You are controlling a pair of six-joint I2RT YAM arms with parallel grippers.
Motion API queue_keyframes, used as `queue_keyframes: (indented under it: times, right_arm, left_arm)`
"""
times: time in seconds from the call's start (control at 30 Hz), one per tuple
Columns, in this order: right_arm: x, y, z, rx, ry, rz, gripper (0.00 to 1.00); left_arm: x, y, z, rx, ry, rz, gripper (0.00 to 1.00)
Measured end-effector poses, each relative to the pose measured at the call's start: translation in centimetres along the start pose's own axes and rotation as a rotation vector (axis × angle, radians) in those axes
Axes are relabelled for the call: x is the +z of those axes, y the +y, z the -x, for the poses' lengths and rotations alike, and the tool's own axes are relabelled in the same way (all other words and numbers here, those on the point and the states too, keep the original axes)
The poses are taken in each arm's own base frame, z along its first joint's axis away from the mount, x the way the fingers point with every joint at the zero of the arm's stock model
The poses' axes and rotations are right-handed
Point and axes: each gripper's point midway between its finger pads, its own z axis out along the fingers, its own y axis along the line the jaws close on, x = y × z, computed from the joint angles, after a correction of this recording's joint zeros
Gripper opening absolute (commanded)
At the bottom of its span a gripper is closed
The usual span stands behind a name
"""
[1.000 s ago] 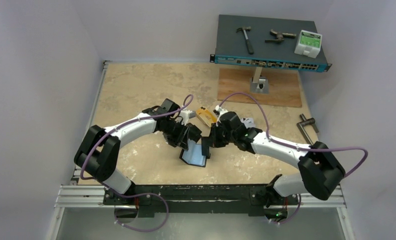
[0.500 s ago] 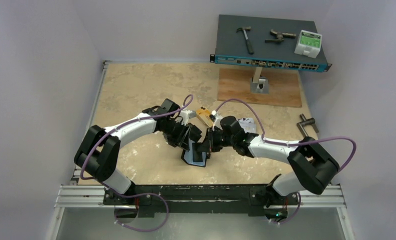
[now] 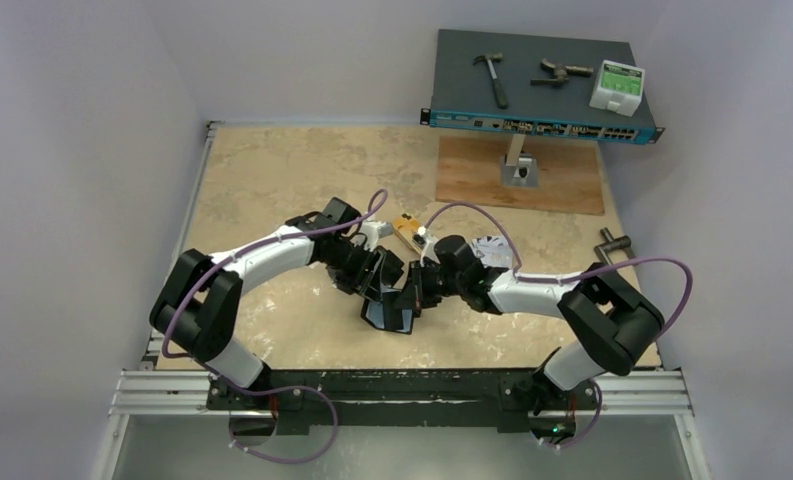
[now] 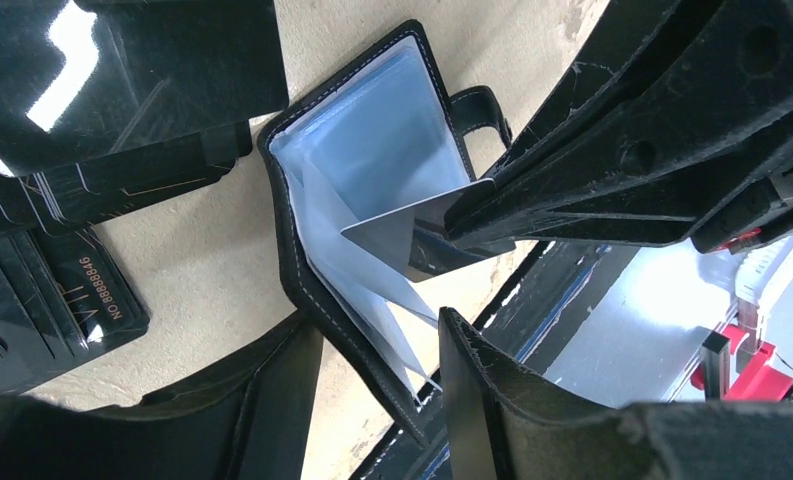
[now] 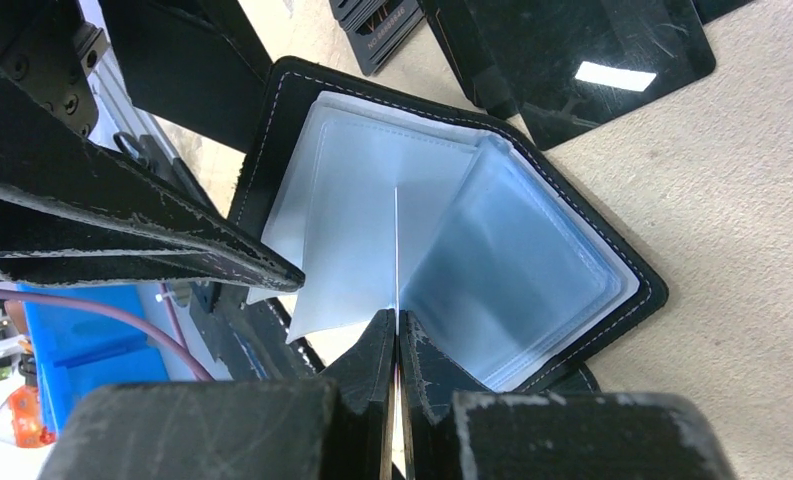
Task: Put the credit cards into the card holder
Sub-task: Pick up the card holder from the center of the board.
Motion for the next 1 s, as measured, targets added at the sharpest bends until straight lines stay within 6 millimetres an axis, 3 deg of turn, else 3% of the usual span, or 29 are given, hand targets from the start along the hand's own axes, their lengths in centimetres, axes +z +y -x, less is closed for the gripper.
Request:
queue_keyframes:
  times: [0.4, 0.6, 0.8, 1.0]
  right_arm:
    - [0.3, 1.0, 1.3, -0.018, -0.030, 0.028, 0.00]
    - [0.4, 1.7, 2.1, -0.031, -0.049, 0.048, 0.00]
    - [0.9, 1.4, 2.0, -0.024, -0.041, 0.043, 0.00]
    - [0.9, 1.4, 2.0, -0.024, -0.042, 0.043, 0.00]
  left_arm:
    - [0.5, 0.0, 0.0, -0.006, 0.018, -0.008, 0.46]
    - [0.5, -0.2, 0.0, -0.007, 0.021, -0.020, 0.52]
    - [0.5, -0.2, -0.2, 0.004, 0.028, -0.021, 0.30]
    - [0.6, 1.0, -0.8, 0.008, 0.054, 0.034, 0.28]
